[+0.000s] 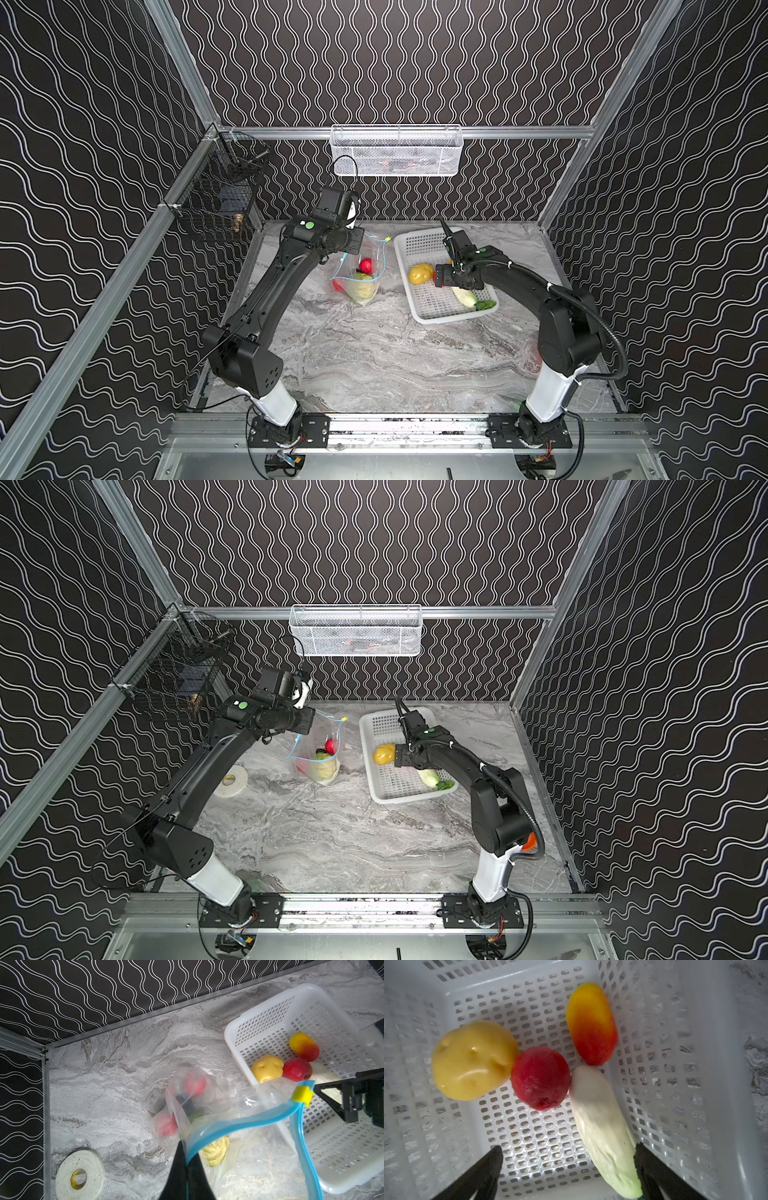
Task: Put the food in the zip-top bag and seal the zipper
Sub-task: 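Lower the right gripper and grasp the white radish in the basket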
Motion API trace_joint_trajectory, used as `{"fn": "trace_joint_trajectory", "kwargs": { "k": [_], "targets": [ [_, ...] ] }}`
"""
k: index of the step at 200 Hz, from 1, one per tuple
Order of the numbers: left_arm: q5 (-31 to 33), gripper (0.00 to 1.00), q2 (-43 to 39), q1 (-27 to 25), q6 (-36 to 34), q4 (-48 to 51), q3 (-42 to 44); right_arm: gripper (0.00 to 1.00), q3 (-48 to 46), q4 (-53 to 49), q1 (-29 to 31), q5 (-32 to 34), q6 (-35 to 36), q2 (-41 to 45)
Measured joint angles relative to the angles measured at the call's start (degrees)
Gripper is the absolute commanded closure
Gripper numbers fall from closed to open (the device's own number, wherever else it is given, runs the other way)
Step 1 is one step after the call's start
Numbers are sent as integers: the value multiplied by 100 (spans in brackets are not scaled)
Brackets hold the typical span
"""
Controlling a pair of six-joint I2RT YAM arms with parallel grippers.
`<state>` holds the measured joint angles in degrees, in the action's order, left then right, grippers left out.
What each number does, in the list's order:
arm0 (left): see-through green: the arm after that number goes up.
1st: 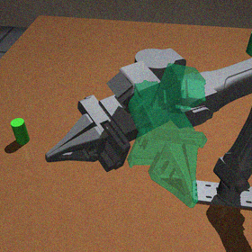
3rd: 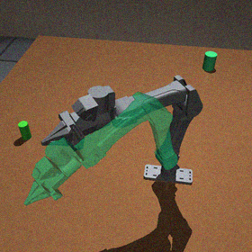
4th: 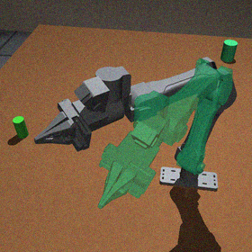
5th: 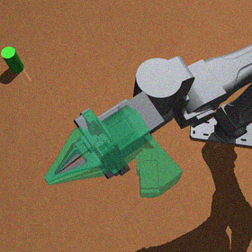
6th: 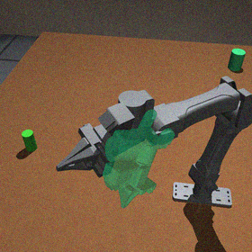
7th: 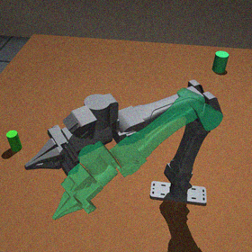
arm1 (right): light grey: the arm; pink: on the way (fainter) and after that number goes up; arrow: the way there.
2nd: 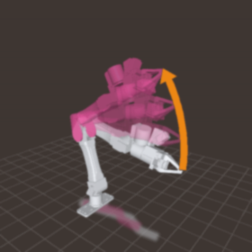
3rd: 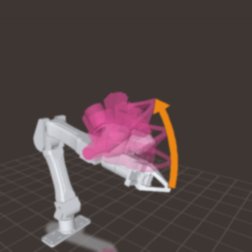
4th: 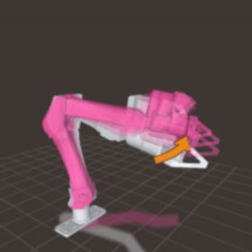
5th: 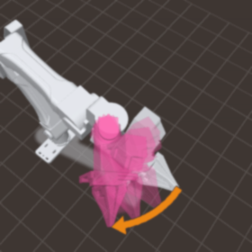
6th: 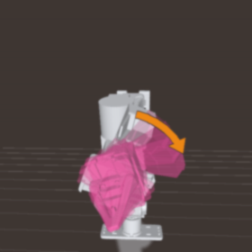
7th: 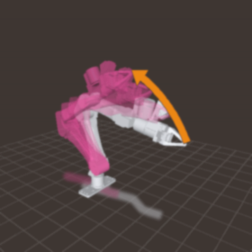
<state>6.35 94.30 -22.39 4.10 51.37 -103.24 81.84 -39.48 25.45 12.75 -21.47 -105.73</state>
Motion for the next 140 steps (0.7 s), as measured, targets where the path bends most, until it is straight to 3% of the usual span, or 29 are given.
{"fn": "trace_joint_trajectory", "kwargs": {
  "k": [54, 140],
  "targets": [
    [0, 100, 31, 0, 0, -2, -15, 2, 0, -35, -11, 181, 66, -175],
    [9, 100, 50, 0, 0, -2, -28, 14, 293, -52, -238, 328, 310, -782]
  ]
}}
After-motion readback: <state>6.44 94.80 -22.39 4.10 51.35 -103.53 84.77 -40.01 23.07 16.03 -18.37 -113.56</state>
